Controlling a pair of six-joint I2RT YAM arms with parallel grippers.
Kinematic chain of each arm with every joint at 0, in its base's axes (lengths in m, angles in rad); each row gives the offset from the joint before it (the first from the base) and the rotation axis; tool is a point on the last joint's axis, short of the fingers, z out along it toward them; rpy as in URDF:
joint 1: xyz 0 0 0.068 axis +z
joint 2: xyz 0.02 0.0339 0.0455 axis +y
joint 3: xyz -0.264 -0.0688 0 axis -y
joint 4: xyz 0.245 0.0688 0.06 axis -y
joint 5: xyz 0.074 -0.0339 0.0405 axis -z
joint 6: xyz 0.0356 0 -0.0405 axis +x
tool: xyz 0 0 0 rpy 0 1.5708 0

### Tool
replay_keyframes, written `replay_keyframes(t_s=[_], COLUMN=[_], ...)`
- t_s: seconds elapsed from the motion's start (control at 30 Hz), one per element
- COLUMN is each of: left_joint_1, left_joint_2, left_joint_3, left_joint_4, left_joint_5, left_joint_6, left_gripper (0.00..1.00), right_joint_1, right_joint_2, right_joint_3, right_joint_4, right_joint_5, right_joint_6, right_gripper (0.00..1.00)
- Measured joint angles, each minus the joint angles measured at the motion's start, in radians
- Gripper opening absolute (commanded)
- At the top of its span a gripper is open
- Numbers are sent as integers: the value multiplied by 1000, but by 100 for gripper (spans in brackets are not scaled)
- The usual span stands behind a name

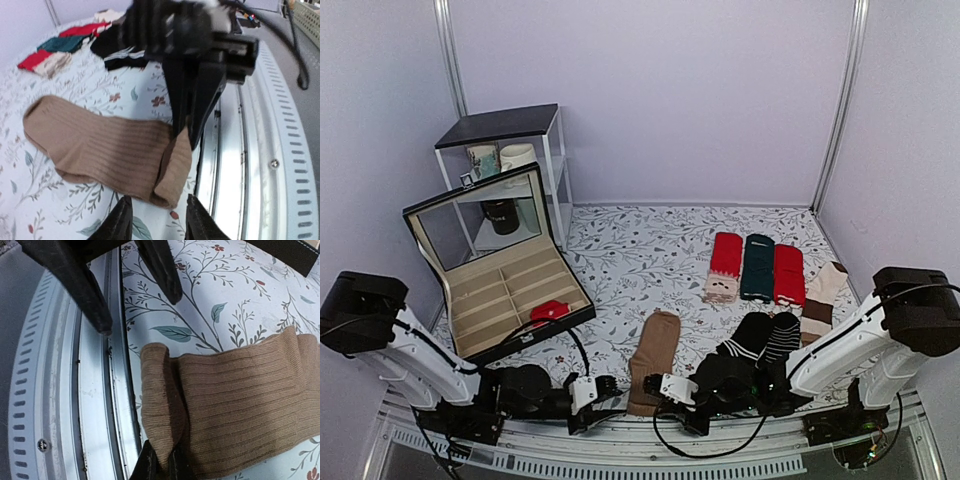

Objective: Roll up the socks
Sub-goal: Roll a pair of socks at the corner of the board.

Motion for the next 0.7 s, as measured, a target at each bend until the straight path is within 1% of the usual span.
replay_keyframes(t_s=[0.1,0.2,0.27,0.43,0.7], left_joint_1=[-19,-23,-30,-55,-57], left_joint_2=[-26,6,41,129,190], left_joint_3=[14,60,85,112,148], left_joint_4=[10,3,3,-22,-66], left_joint_5=[-32,-45,-48,-58,-105], left_joint_6=[112,179,204,228,233], left_gripper=[38,38,38,38,38], right_joint_1=[-42,-79,-93,-111,-118], right_joint_2=[19,28,31,37,64], right_joint_3=[0,0,0,0,11], right_joint_4=[31,46,47,50,60], right_joint_5=[-92,-177,-208,-251,-277], right_joint_6=[58,113,142,190,213], right_gripper=[0,1,1,1,1])
